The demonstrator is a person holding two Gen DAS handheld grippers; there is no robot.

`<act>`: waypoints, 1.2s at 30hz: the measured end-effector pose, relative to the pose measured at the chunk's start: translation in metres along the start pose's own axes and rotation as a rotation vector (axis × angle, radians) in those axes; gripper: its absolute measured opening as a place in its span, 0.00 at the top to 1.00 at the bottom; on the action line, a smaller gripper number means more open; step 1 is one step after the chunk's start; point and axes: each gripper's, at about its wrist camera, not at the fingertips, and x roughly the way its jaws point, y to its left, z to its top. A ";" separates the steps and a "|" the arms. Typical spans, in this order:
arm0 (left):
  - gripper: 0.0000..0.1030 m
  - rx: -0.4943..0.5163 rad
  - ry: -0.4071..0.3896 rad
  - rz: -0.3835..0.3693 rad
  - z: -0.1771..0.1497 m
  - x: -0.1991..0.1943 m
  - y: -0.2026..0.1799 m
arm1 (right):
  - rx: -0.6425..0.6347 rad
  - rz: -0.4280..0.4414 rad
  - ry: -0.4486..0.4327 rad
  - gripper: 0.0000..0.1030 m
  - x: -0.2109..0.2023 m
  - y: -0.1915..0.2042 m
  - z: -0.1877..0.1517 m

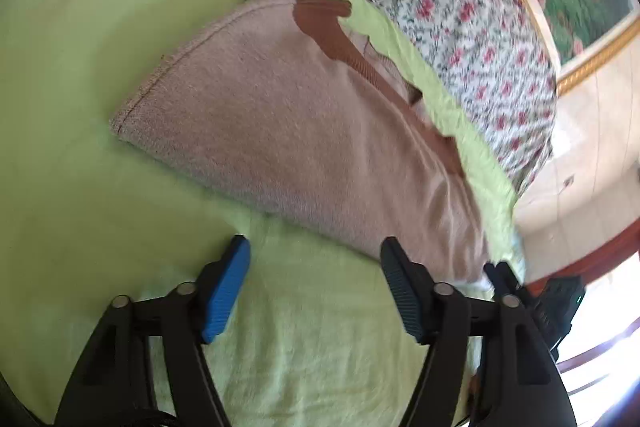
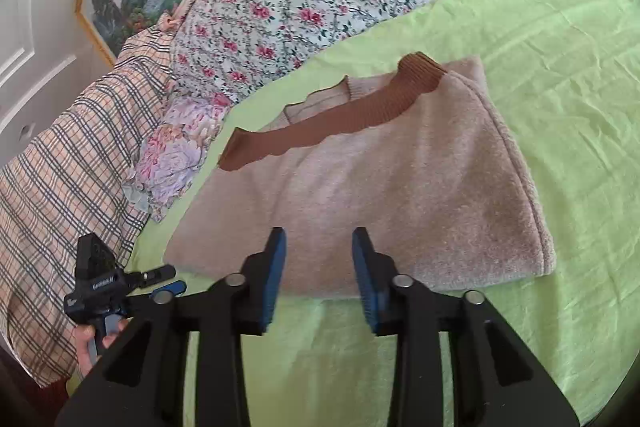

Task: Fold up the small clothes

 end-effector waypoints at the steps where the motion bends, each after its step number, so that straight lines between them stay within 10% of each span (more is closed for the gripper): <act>1: 0.31 -0.018 -0.010 -0.008 0.003 0.001 0.002 | -0.001 0.005 0.001 0.63 0.000 0.000 0.000; 11: 0.32 -0.095 -0.132 0.048 0.054 0.019 0.017 | -0.009 0.008 0.053 0.63 0.012 0.003 -0.002; 13: 0.42 -0.070 -0.143 0.104 0.066 0.026 0.011 | -0.007 0.011 0.078 0.63 0.016 0.004 0.000; 15: 0.80 -0.046 -0.131 0.120 0.075 0.033 0.007 | -0.014 0.001 0.107 0.63 0.020 0.007 0.004; 18: 0.87 -0.008 -0.153 0.118 0.080 0.032 -0.010 | -0.004 0.011 0.130 0.63 0.024 0.005 0.017; 22: 0.91 0.149 -0.177 0.076 0.076 0.022 -0.066 | 0.047 0.028 0.182 0.55 0.033 -0.004 0.051; 28: 0.92 0.393 -0.126 -0.003 0.047 0.048 -0.150 | 0.145 0.279 0.305 0.28 0.078 -0.014 0.109; 36: 0.93 0.478 0.006 -0.017 0.016 0.105 -0.168 | 0.246 0.384 0.494 0.26 0.189 -0.016 0.139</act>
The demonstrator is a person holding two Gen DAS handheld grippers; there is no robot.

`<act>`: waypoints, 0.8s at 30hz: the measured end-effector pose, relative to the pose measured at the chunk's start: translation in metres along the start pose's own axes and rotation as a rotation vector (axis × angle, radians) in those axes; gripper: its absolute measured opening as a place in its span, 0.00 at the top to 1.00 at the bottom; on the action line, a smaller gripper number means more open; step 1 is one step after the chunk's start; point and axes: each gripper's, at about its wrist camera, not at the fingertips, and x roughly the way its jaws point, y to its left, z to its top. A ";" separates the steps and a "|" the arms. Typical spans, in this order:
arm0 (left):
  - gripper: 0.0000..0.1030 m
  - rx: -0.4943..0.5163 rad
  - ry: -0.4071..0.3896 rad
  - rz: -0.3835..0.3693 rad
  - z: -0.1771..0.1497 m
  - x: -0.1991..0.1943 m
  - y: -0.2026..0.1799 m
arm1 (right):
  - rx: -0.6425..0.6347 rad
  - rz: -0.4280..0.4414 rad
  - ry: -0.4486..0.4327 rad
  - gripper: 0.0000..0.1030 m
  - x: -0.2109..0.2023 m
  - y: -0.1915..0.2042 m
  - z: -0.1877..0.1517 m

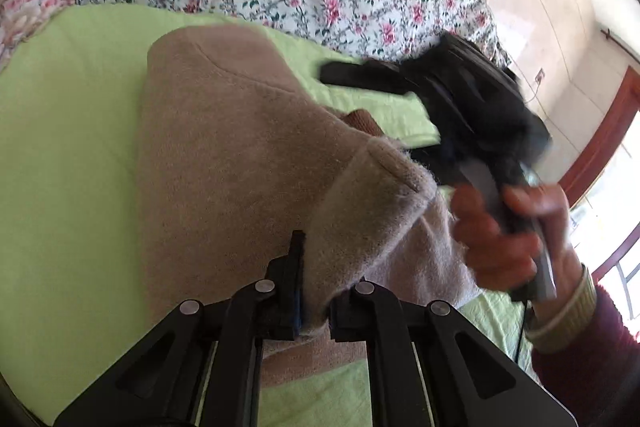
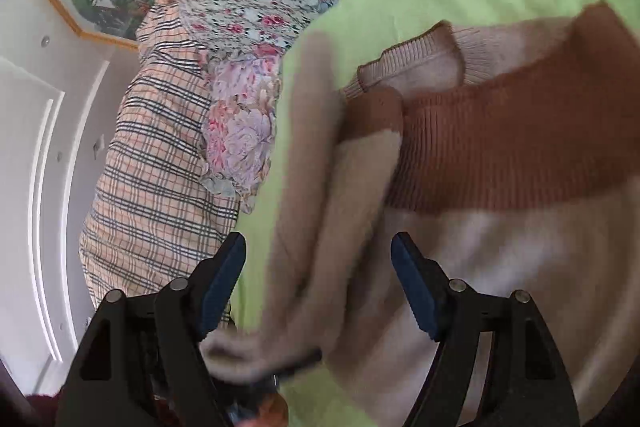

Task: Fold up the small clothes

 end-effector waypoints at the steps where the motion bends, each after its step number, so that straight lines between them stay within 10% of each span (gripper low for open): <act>1: 0.93 -0.002 0.008 -0.003 -0.001 0.003 0.001 | 0.006 -0.028 0.011 0.27 0.011 -0.002 0.010; 3: 0.93 0.005 0.017 -0.003 0.000 0.007 0.001 | -0.004 -0.053 0.022 0.33 0.028 0.000 0.025; 7: 0.93 0.046 0.030 0.008 -0.001 0.008 -0.003 | -0.058 -0.143 0.007 0.83 0.041 0.014 0.039; 15: 0.93 0.132 0.032 -0.086 -0.001 0.003 -0.042 | -0.241 -0.252 -0.151 0.84 -0.051 0.039 0.012; 24: 0.93 0.192 0.134 -0.158 -0.023 0.068 -0.102 | -0.171 -0.401 -0.203 0.84 -0.119 -0.025 -0.022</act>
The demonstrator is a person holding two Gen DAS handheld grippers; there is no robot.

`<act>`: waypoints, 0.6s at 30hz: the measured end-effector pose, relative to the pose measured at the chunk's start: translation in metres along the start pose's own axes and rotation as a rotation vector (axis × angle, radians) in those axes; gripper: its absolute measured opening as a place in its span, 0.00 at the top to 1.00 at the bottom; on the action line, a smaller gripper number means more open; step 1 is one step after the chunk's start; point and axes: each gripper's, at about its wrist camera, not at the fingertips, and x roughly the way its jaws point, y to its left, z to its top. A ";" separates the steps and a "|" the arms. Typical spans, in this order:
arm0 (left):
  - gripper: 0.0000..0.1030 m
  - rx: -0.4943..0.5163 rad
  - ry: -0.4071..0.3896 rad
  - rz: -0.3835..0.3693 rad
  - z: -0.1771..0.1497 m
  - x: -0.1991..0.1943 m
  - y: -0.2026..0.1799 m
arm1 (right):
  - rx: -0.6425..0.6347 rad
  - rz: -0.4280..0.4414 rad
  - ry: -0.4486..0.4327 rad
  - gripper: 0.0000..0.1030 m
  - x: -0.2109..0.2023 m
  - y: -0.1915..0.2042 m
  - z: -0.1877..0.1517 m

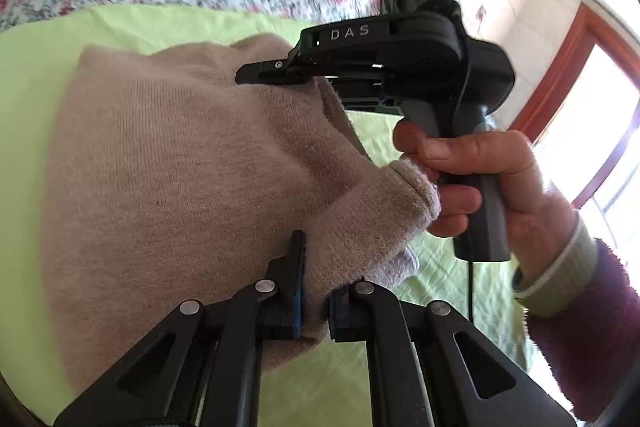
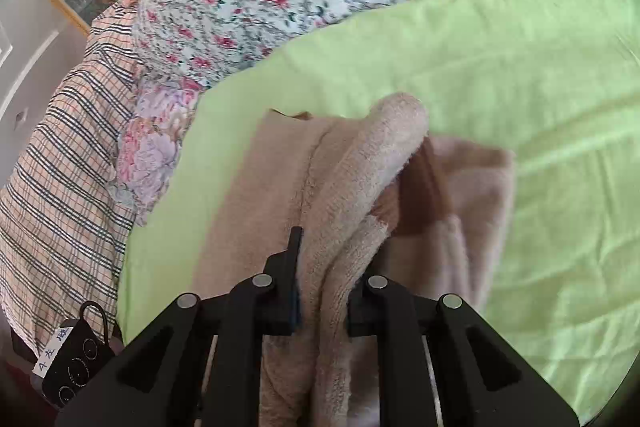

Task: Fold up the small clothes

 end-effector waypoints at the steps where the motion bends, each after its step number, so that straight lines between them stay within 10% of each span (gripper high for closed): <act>1: 0.93 0.003 0.009 0.000 0.000 0.005 -0.002 | 0.000 -0.007 -0.005 0.84 -0.003 -0.003 -0.001; 8: 0.92 0.016 0.041 -0.024 0.006 0.023 -0.007 | -0.025 -0.105 -0.055 0.80 -0.011 -0.013 -0.006; 18: 0.69 -0.044 0.091 -0.062 0.003 0.000 0.009 | 0.070 -0.159 -0.113 0.42 -0.037 -0.030 -0.043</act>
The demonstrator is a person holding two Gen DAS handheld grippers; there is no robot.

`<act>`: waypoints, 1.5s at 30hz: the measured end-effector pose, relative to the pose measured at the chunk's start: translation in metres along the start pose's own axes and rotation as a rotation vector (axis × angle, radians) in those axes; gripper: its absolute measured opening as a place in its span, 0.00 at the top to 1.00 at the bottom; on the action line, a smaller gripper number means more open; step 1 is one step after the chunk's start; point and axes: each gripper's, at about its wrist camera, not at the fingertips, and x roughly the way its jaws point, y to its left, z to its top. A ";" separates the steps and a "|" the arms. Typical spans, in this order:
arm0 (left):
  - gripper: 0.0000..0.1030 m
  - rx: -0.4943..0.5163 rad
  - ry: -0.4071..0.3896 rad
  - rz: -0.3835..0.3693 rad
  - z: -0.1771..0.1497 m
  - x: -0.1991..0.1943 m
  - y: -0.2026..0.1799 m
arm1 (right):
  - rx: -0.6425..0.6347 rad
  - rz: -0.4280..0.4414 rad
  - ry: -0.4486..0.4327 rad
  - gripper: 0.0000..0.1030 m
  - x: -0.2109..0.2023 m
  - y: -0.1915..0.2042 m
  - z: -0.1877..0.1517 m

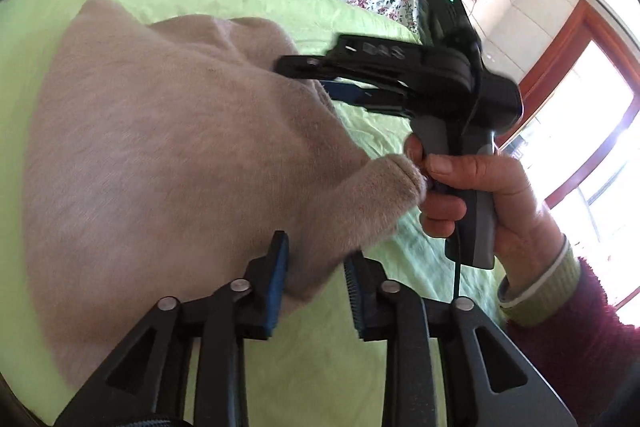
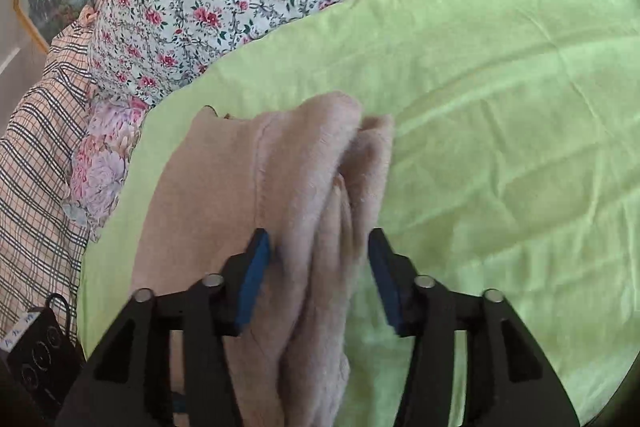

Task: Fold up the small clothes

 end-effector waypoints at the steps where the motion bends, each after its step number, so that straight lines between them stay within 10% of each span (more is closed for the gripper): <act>1: 0.66 -0.012 -0.003 0.007 -0.001 -0.008 0.002 | 0.015 0.017 -0.003 0.41 -0.003 -0.003 -0.004; 8: 0.26 -0.159 -0.112 0.121 -0.002 -0.067 0.042 | 0.106 0.118 0.023 0.31 -0.013 -0.013 -0.028; 11: 0.24 -0.224 -0.108 0.193 0.017 -0.067 0.074 | 0.106 0.113 0.044 0.30 -0.006 -0.012 -0.027; 19: 0.19 -0.370 0.036 -0.015 0.058 0.003 0.148 | 0.109 0.152 0.100 0.30 0.029 -0.009 -0.019; 22: 0.41 -0.344 0.001 -0.082 0.062 0.011 0.154 | 0.107 0.166 0.134 0.56 0.038 -0.001 -0.020; 26: 0.58 -0.307 -0.029 -0.081 0.056 -0.003 0.145 | 0.129 0.155 0.102 0.67 0.028 0.011 -0.022; 40: 0.60 -0.293 -0.206 0.079 -0.051 -0.190 0.155 | -0.024 0.391 0.147 0.68 0.066 0.159 -0.078; 45: 0.54 -0.397 -0.165 0.113 -0.100 -0.203 0.196 | -0.073 0.316 0.225 0.64 0.101 0.182 -0.103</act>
